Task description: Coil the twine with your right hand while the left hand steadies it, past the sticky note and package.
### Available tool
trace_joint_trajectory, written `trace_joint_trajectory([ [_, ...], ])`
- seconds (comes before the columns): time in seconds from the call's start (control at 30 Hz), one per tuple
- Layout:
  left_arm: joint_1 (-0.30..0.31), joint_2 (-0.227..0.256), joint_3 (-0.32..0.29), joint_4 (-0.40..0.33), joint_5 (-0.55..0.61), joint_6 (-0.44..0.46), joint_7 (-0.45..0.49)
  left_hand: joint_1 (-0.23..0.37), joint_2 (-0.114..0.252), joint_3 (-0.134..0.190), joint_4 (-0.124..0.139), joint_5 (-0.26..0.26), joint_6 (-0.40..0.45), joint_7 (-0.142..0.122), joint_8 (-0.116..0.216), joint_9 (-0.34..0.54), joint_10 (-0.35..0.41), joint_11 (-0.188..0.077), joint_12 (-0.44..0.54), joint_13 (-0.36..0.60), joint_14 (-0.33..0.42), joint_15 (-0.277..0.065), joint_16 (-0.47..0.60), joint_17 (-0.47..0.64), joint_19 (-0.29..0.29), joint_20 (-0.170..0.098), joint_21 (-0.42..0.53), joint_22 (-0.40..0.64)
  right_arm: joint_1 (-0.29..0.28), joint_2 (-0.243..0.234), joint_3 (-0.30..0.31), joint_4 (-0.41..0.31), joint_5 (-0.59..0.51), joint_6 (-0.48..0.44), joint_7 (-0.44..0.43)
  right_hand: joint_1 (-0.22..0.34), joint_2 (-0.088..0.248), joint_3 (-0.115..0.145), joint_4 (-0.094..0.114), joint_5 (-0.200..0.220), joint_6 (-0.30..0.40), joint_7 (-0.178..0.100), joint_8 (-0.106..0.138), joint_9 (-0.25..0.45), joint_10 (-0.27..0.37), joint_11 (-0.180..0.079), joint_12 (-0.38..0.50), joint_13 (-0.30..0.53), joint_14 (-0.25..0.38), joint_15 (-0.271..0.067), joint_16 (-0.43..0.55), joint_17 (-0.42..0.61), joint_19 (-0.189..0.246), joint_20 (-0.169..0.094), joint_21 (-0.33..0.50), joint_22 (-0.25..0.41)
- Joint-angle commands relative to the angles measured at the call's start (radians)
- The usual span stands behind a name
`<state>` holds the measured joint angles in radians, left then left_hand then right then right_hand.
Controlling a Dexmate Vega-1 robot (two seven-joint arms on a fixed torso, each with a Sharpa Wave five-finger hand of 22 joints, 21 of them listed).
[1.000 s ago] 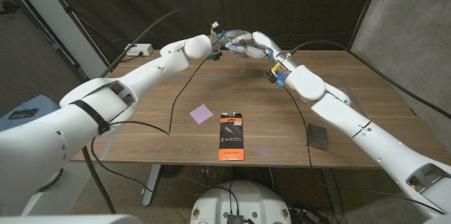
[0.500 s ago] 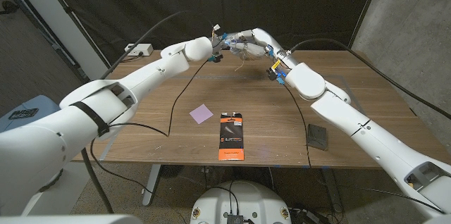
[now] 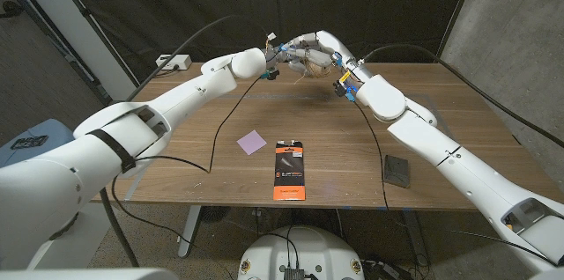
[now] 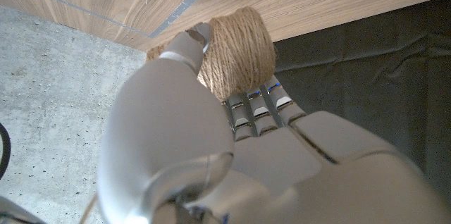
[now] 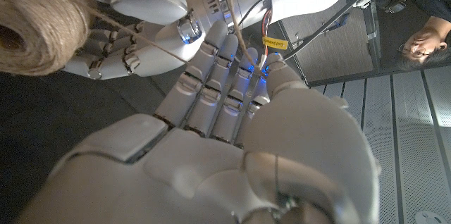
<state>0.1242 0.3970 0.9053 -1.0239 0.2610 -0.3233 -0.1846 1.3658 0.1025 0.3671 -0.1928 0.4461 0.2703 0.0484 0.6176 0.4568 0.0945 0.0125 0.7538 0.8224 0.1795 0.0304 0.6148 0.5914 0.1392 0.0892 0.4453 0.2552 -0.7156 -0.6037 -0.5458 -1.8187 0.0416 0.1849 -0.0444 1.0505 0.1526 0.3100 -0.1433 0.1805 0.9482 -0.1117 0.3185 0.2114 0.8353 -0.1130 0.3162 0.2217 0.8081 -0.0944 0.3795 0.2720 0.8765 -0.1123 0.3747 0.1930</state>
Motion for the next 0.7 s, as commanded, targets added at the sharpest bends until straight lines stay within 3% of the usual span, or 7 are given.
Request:
trace_joint_trajectory([
  [0.03,0.007,0.004,-0.004,-0.013,0.006,-0.005,-0.002,0.003,0.01,0.038,0.032,0.009,0.043,0.026,0.003,0.007,0.005,-0.001,-0.005,0.002,0.01,-0.004,0.005,0.015,-0.006,0.0,0.004,0.003,0.019,0.009,0.005,0.024,-0.023,0.008,-0.021,0.007,0.002,-0.002,-0.003,-0.001,0.003,0.0,-0.003,0.005,0.008,0.003,-0.002,0.003,0.012,-0.13,-0.006,0.003,-0.003,-0.082,0.006,0.002],
  [0.7,0.025,0.015,-0.005,-0.041,0.021,-0.019,-0.002,0.005,0.01,0.04,0.03,0.01,0.048,0.02,0.003,0.008,0.008,-0.002,-0.006,0.001,0.011,-0.005,0.005,0.014,-0.006,-0.001,0.008,0.003,0.038,0.016,0.007,0.051,-0.042,0.008,-0.039,0.008,0.002,-0.003,-0.003,-0.001,0.005,0.0,-0.006,0.006,0.009,0.001,-0.006,0.005,0.01,-0.13,-0.013,0.005,-0.007,-0.08,0.009,0.002],
])
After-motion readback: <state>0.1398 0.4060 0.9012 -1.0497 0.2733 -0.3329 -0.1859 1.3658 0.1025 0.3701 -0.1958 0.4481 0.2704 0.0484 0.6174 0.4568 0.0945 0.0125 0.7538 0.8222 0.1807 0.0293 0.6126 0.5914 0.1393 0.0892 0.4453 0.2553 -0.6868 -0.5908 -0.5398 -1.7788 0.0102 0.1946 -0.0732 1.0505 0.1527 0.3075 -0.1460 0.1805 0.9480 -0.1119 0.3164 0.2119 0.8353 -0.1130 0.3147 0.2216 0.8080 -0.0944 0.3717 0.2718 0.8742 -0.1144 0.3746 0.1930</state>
